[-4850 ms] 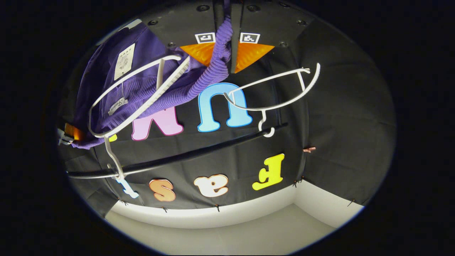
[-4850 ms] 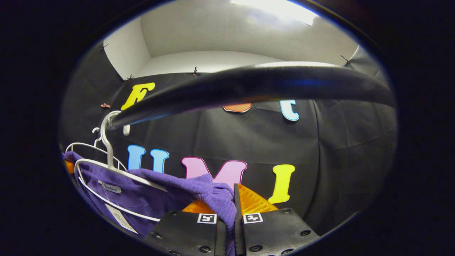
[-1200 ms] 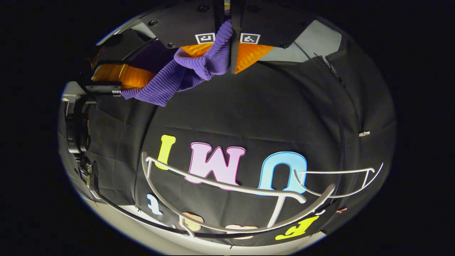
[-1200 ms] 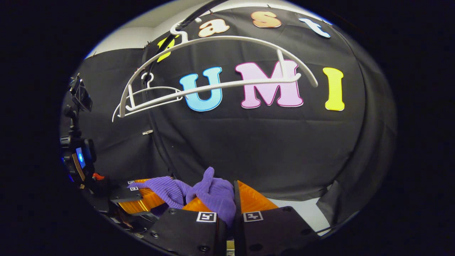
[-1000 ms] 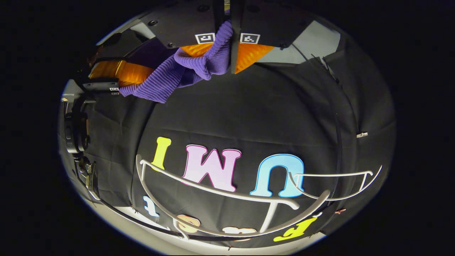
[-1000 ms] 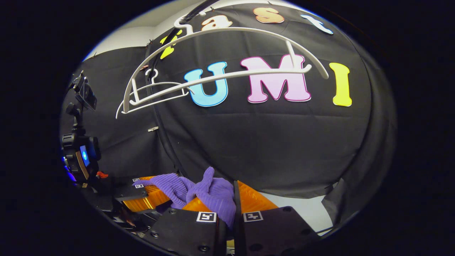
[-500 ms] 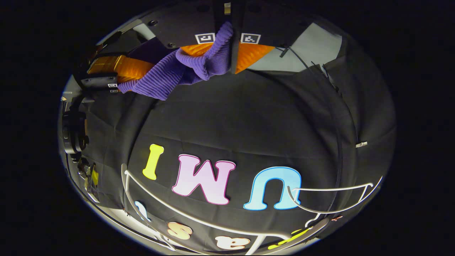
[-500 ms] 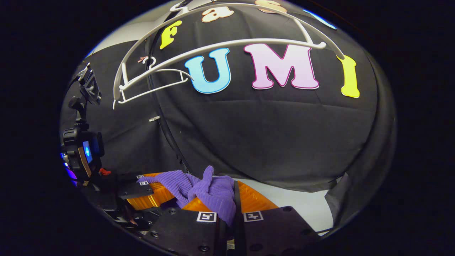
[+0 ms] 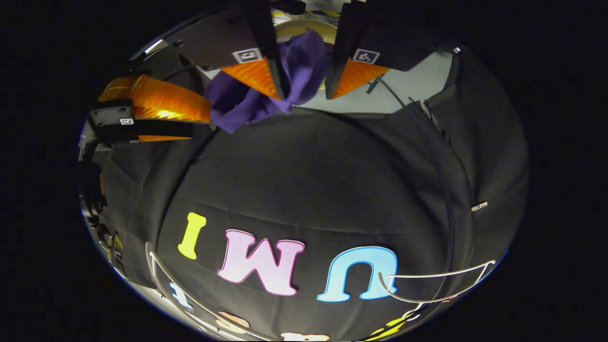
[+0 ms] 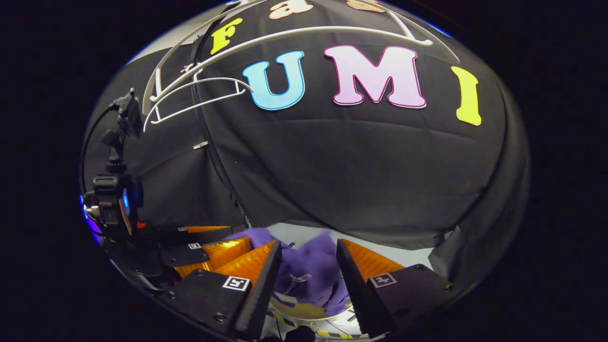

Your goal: Grasp the clothes on the hanger with both hands and then place them into the laundry hamper below.

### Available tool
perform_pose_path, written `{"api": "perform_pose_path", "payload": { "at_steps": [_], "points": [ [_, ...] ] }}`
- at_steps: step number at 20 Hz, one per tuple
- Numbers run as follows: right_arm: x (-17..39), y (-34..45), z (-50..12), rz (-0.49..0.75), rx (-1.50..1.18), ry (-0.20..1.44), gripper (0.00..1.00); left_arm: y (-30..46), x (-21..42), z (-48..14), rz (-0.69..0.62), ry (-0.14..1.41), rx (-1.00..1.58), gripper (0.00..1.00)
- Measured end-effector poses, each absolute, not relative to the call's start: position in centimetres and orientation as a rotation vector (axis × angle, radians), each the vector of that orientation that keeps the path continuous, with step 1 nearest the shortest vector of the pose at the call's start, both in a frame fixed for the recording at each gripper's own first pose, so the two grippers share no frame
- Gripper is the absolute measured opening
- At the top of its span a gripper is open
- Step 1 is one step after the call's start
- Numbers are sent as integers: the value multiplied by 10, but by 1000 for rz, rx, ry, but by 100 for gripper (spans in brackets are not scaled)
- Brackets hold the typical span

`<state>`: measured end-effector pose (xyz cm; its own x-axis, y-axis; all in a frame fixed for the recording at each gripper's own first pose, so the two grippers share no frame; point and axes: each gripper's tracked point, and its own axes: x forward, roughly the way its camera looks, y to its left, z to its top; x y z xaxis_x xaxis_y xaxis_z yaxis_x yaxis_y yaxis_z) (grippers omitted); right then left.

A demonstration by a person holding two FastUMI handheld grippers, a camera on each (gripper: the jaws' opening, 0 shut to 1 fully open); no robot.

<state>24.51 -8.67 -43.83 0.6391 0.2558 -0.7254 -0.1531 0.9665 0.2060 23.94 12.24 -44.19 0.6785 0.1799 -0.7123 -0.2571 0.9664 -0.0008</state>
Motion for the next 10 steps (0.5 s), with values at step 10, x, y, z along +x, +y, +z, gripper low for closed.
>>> {"api": "perform_pose_path", "payload": {
  "at_steps": [10],
  "points": [
    [242,-91,-413,219,133,788,76,118,227,-406,246,708,-69,96]
  ]
}}
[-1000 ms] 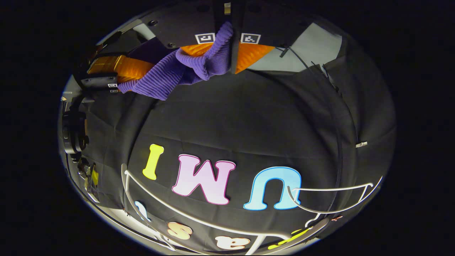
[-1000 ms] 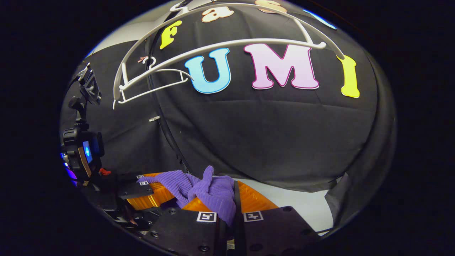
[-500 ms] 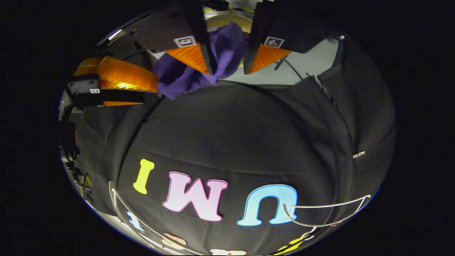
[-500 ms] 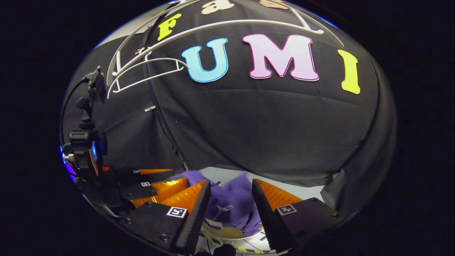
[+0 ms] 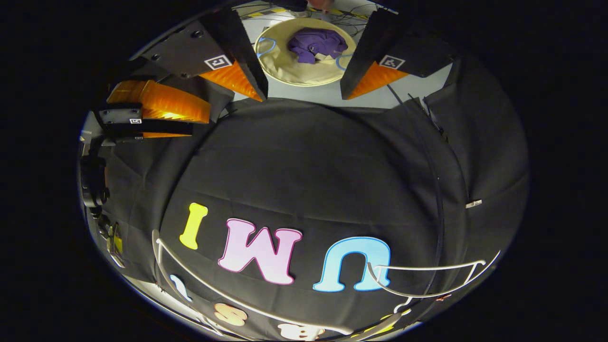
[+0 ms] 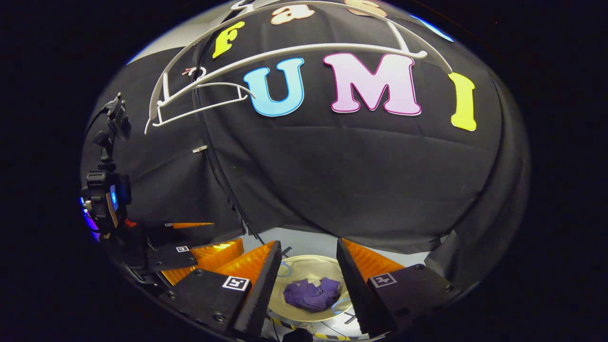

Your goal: Grasp the clothes on the hanger with both hands and then place them into the laundry hamper below.

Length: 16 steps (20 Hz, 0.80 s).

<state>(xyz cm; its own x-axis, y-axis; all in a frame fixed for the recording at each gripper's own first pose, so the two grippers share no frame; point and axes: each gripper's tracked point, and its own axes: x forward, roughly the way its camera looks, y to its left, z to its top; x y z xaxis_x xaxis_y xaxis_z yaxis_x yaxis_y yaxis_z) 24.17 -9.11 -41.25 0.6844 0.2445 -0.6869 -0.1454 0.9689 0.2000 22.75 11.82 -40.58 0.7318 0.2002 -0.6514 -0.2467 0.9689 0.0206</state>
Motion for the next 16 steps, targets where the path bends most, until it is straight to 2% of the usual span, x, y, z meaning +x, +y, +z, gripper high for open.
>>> {"api": "perform_pose_path", "payload": {
  "at_steps": [2,3,4,5,7,11,16],
  "points": [
    [243,-93,-397,218,124,751,76,116,230,-389,234,669,-47,95],
    [245,-94,-388,214,116,728,82,113,233,-379,225,647,-40,95],
    [246,-96,-380,209,109,705,79,108,233,-370,215,627,-35,95],
    [245,-97,-372,203,105,685,91,106,234,-360,209,609,-29,95],
    [243,-98,-354,192,101,644,100,106,233,-342,200,563,-13,95],
    [232,-97,-315,142,90,562,98,102,217,-303,178,483,18,95],
    [193,-75,-252,98,63,447,98,93,177,-243,122,389,51,95]
  ]
}}
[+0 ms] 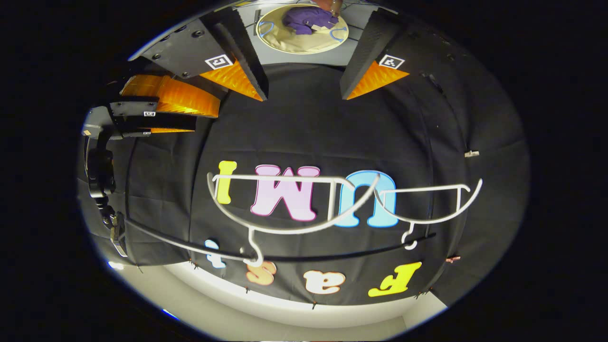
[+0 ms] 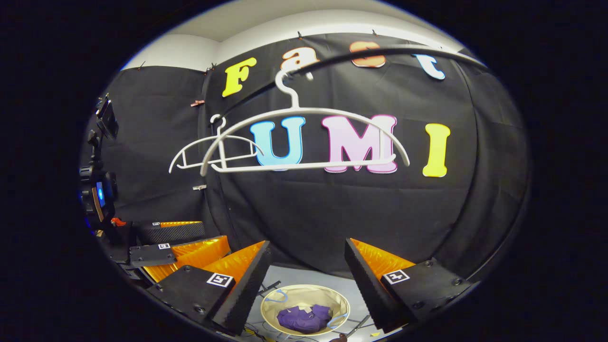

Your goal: Grasp the clothes on the hanger with both hands and then place them into the laundry hamper below.

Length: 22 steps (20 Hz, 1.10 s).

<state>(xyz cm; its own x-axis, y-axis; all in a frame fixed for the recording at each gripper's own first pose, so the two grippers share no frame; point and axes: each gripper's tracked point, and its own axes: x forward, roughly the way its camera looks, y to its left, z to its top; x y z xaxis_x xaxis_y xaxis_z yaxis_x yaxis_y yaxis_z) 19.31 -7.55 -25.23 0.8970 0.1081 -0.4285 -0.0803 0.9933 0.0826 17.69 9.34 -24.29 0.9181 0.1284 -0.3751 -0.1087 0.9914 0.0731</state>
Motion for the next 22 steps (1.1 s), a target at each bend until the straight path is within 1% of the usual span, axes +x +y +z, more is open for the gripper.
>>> {"api": "perform_pose_path", "payload": {
  "at_steps": [2,3,6,7,9,10,11,12,13,14,15,16,17,18,19,20,21,22],
  "points": [
    [176,-62,-226,85,57,394,98,88,156,-217,98,348,74,95],
    [166,-56,-212,78,53,368,98,86,145,-205,86,326,80,93],
    [137,-43,-175,50,29,287,98,76,111,-170,50,265,86,93],
    [128,-38,-163,39,23,263,100,73,101,-159,38,246,92,95],
    [109,-29,-142,18,20,221,92,70,80,-137,23,208,112,95],
    [99,-26,-133,6,21,204,92,68,70,-126,16,189,118,92],
    [89,-24,-122,-8,22,184,92,64,61,-114,9,170,117,92],
    [78,-22,-110,-21,24,162,98,62,52,-105,6,152,112,92],
    [67,-20,-98,-35,25,135,92,60,43,-93,5,133,104,92],
    [57,-20,-89,-46,23,111,98,56,35,-86,4,117,97,92],
    [48,-22,-80,-62,17,93,100,54,27,-78,7,101,94,95],
    [39,-23,-75,-75,10,80,98,51,21,-71,6,84,93,92],
    [30,-26,-71,-87,6,73,99,48,16,-64,4,71,98,95],
    [25,-27,-68,-94,6,72,98,43,10,-60,-2,60,105,95],
    [18,-28,-66,-100,8,75,98,39,6,-57,-8,58,106,92],
    [14,-32,-63,-109,7,76,94,32,4,-56,-18,59,103,95],
    [10,-35,-59,-115,5,69,99,26,3,-54,-23,56,100,95],
    [7,-38,-56,-119,7,64,98,25,2,-53,-19,54,99,95]
  ]
}}
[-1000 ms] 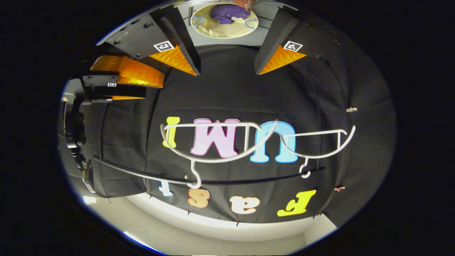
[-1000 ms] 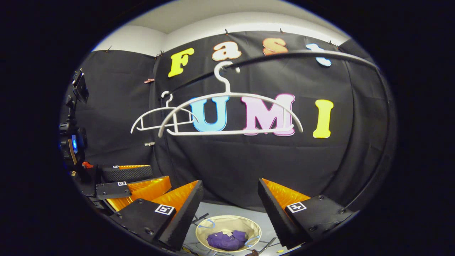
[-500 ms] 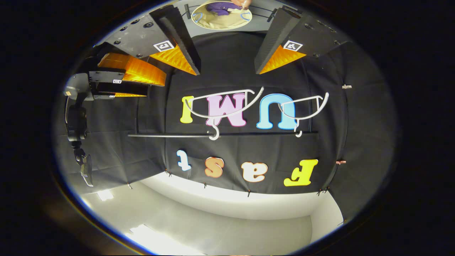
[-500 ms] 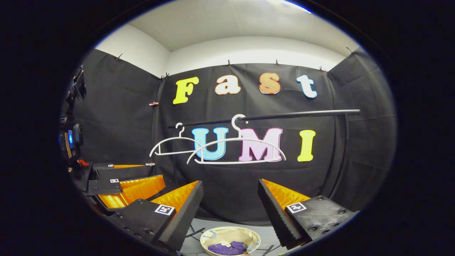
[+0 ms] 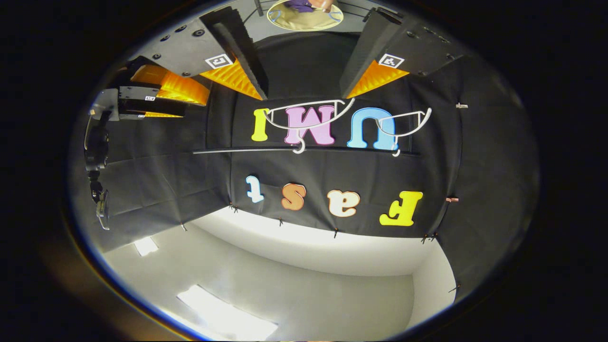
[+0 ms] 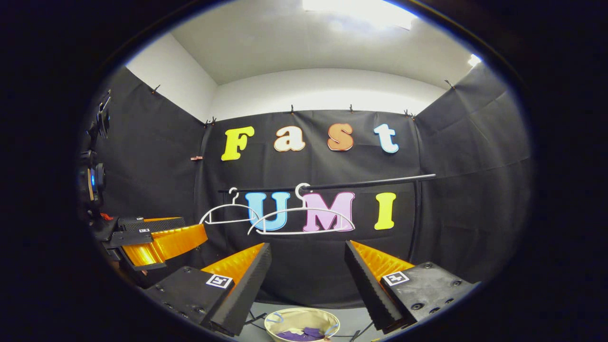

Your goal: Grasp the clothes on the hanger with both hands and then place them into the laundry hamper below.

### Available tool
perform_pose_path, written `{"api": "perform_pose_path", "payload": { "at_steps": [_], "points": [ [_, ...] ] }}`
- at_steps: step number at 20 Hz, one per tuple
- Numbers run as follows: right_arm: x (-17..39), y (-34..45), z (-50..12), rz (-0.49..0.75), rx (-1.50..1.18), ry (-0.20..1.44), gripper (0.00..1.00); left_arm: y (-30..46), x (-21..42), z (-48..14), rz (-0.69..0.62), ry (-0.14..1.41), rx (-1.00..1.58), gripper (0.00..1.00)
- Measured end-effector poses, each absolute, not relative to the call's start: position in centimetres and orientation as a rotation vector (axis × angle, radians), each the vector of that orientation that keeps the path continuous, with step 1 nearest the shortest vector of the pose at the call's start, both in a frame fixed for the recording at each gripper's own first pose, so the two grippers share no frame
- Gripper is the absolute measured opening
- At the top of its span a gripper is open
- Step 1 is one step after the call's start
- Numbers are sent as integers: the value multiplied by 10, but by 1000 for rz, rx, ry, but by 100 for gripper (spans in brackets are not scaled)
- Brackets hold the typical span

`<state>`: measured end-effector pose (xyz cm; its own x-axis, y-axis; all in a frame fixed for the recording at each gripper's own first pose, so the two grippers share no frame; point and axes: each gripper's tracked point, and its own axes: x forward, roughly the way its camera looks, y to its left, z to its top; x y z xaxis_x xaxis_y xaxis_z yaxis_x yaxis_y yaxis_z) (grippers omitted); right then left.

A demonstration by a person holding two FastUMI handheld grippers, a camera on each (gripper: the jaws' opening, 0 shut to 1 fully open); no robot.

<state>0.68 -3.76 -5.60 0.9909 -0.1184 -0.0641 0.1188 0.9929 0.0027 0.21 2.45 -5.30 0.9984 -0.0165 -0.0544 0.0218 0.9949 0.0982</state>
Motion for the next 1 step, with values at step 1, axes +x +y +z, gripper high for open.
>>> {"api": "perform_pose_path", "payload": {
  "at_steps": [1],
  "points": [
    [5,-40,-53,-116,11,60,98,23,3,-51,-12,51,100,97]
  ]
}}
